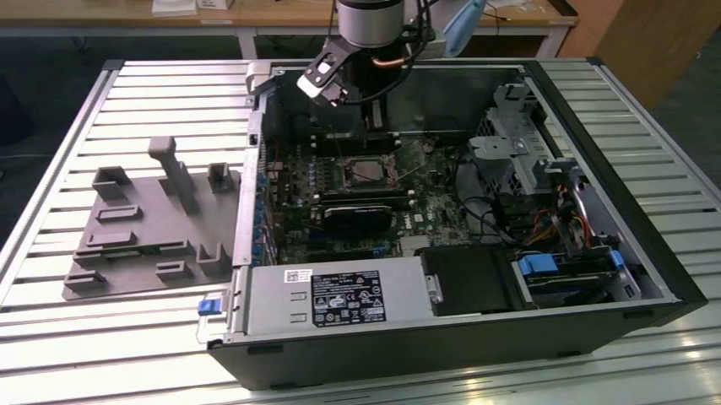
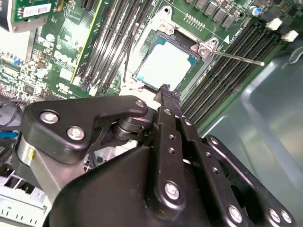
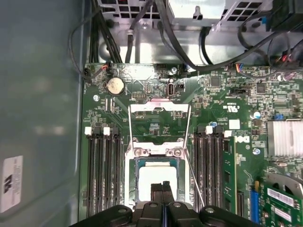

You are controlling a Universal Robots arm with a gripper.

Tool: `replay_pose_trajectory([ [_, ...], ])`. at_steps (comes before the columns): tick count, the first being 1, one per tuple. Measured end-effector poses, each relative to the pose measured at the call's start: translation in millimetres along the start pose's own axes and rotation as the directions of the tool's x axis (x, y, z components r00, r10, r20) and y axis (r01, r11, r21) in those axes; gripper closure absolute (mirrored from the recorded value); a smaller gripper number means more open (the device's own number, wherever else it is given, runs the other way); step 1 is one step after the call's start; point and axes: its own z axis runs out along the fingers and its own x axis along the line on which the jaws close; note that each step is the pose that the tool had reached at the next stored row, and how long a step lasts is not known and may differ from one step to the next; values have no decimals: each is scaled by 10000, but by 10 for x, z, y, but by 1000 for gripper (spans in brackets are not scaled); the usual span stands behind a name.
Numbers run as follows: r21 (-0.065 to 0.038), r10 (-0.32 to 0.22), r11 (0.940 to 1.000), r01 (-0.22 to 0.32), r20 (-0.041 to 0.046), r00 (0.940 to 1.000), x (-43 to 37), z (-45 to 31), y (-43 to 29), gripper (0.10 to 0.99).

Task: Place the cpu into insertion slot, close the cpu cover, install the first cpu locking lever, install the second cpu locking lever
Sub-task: 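Place the cpu into insertion slot, then close the cpu cover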

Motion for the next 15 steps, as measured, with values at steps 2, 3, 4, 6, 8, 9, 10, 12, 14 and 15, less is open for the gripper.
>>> replay_pose_trajectory([
  [2,-3,0,10000,0,0,10000,0,-31,3,984],
  [3,-4,0,10000,0,0,10000,0,-35,3,984],
  [4,-4,1,10000,-1,-1,10000,0,-34,3,984],
  [6,-4,1,10000,-1,0,10000,-1,-37,3,984],
  [8,-4,1,10000,-1,0,10000,-1,-39,4,984],
  [9,-4,0,10000,0,0,10000,-1,-39,4,984],
  [10,-4,1,10000,-1,0,10000,-1,-40,4,984],
  [12,-3,1,10000,-1,0,10000,-1,-40,4,984],
  [14,-3,1,10000,-1,0,10000,-1,-41,4,984],
  [15,-4,1,10000,-1,0,10000,-1,-41,4,984],
])
